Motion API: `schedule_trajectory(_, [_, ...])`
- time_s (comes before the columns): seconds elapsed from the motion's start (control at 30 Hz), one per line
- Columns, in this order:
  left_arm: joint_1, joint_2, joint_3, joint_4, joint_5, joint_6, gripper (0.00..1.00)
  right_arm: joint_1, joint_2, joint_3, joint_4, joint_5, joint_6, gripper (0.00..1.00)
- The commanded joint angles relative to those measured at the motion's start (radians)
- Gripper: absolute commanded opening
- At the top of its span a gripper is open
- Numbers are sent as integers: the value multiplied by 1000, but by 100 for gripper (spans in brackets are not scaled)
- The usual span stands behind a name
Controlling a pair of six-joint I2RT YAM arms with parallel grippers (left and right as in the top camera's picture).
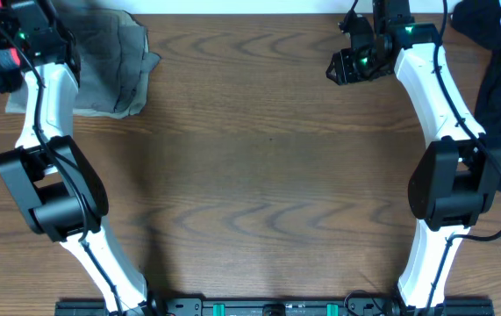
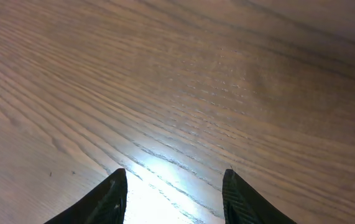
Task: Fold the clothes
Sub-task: 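Carry the folded black leggings with the left gripper onto the grey stack, then lower the leggings onto the stack and press them flat with the left gripper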
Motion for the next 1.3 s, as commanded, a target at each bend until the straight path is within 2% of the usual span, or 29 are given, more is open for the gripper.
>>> schedule_trajectory(0.0, [5, -10, 76, 32, 21, 6, 7, 7, -19, 14, 0, 4, -3, 48])
schedule_trajectory(0.23, [5, 5, 85, 9, 98, 5, 6, 7, -19, 14, -2, 4, -3, 49])
schedule_trajectory(0.53, [-9, 97, 85, -143, 134, -45, 6, 8, -19, 14, -29, 4, -3, 50])
schedule_trajectory(0.6, [-19, 113, 85, -174, 148, -97, 6, 8, -19, 14, -27, 3, -3, 50])
schedule_trajectory(0.73, [-50, 115, 85, -281, 303, -209, 6, 8, -19, 14, -19, 3, -3, 50])
schedule_trajectory(0.87, [-93, 115, 84, -330, 436, -364, 6, 15, -19, 14, -23, 3, -3, 50])
schedule_trajectory(0.97, [-124, 115, 79, -344, 507, -429, 8, 21, -19, 14, -23, 3, -3, 51])
schedule_trajectory(1.0, [-132, 115, 76, -344, 522, -438, 22, 23, -19, 14, -23, 3, -3, 51])
schedule_trajectory(1.03, [-143, 115, 72, -343, 532, -438, 41, 25, -19, 14, -23, 3, -3, 52])
schedule_trajectory(1.1, [-161, 116, 71, -343, 533, -438, 98, 27, -19, 14, -23, 3, -3, 55])
schedule_trajectory(1.27, [-188, 115, 71, -336, 533, -437, 98, 28, -19, 14, -18, 3, -3, 57])
